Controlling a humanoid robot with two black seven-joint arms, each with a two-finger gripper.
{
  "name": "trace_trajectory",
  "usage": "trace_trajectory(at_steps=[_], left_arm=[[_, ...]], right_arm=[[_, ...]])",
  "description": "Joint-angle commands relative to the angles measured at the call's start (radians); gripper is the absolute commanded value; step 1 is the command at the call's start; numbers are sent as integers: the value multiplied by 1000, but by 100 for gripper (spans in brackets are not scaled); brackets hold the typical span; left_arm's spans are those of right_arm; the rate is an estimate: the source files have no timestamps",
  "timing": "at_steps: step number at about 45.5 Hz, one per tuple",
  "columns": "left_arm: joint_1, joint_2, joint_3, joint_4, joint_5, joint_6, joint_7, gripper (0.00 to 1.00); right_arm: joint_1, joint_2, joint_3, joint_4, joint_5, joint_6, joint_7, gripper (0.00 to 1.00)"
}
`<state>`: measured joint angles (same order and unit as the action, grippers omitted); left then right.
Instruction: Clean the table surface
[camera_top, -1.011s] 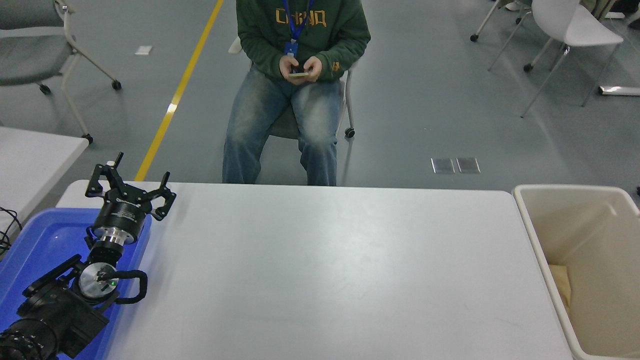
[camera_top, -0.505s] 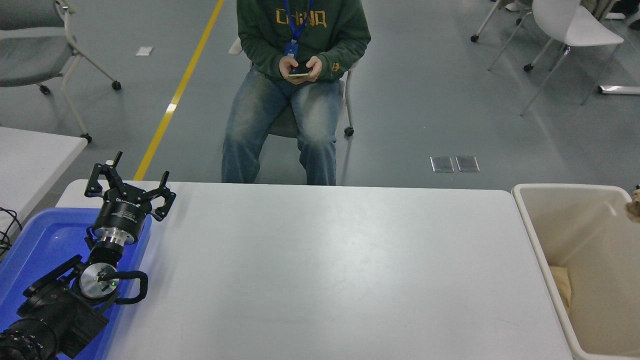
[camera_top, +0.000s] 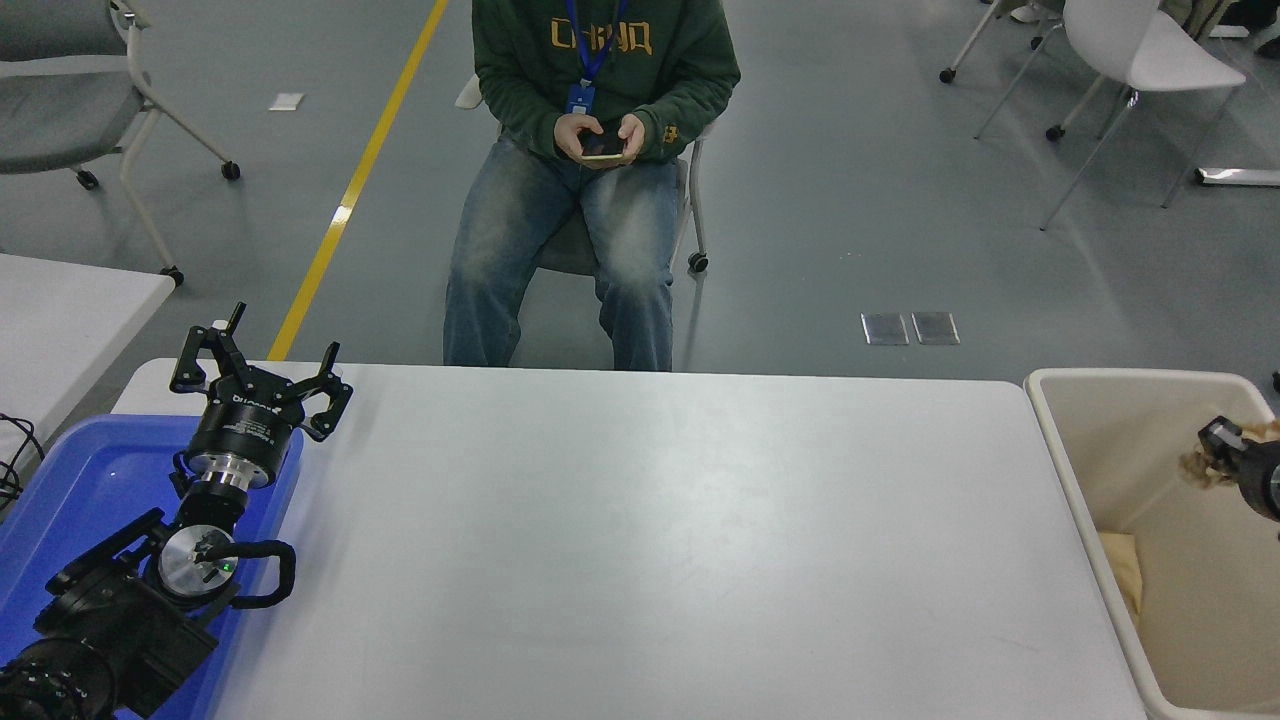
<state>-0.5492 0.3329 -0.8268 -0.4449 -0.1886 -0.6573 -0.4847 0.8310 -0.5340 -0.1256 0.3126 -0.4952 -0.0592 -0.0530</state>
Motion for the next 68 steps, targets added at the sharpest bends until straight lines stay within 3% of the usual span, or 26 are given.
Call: trace_trajectory(at_steps=[1,22,24,25,28,29,59,68], left_arm=[[0,0,0,0,0,1,0,100],[-2,0,0,0,0,1,0,100],[0,0,0,0,0,1,0,100],[0,0,0,0,0,1,0,100],[0,0,0,0,0,1,0,100],[-2,0,0,0,0,1,0,100],[-2,0,0,0,0,1,0,100],[0,0,0,0,0,1,0,100]], right_arm=[[-44,103,12,-44,75,-157,1,0],[-79,164,52,-81,101,-232,1,0],[-79,164,52,-81,101,-234,1,14],[-79,164,53,-81,101,-234,1,29],[-79,163,64,-82,101,-243,1,87],[-78,161,72,-82,101,-246,1,99],[-39,129,193,-55,168,-234,1,99],[-27,77,317,132,168,-229,2,99]])
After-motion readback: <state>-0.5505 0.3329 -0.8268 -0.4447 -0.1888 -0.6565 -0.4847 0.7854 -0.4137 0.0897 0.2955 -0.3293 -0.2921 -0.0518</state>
